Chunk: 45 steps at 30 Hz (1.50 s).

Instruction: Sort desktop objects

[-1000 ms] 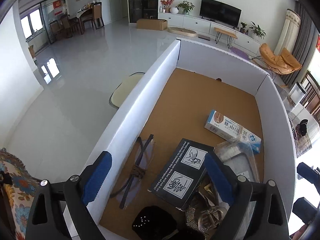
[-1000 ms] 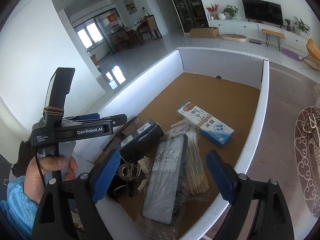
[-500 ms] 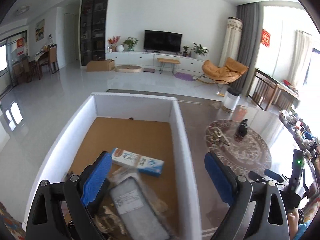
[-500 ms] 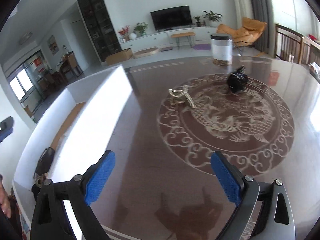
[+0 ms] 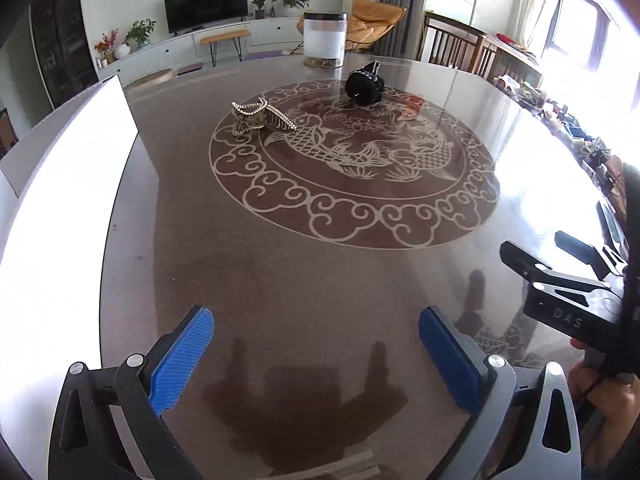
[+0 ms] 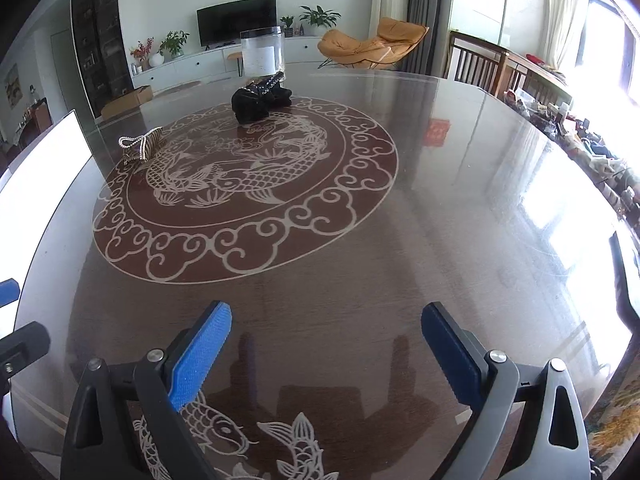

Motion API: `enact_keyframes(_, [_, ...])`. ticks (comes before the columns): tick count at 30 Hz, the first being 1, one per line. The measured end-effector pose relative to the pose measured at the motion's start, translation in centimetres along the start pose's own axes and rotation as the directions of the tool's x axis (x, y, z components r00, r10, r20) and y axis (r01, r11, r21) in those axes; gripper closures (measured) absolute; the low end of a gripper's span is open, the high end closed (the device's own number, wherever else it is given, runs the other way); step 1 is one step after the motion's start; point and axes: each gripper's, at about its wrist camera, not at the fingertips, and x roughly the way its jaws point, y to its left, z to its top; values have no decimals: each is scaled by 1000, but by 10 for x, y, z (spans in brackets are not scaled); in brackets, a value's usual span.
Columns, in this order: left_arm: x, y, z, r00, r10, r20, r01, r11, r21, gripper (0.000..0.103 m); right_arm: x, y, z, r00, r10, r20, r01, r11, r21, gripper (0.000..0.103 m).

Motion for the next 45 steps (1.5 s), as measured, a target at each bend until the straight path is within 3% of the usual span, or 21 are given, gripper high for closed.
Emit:
enact_keyframes(6, [36,4,10,996,81,-20,-81,997,13,0,19,-6,2,999,17,-38,-16,1000,14,6])
enact_keyframes(13, [46,10,19,997,73,-14,-74,997,-31,0,21,-5,0,999,31,-44,-30,999,19,6])
enact_keyframes(18, [54,16,31,997,76,-23,-77,996,-36,0,22,-1,1,998,38,-55,-37,999,4,0])
enact_keyframes(28, [72,38,57,993,116,-7,-116,987,-108,0,22,-2,1,997,42,-57,-42,999,10,0])
enact_keyframes(38, [96,66,91,978,207,-21,-206,947,-248,0,22,-2,1,998,42,-57,-42,999,10,0])
enact_keyframes(45, [119,64,125,979,203,-20,-202,950,-239,0,22,-2,1,998,42,-56,-42,999,10,0])
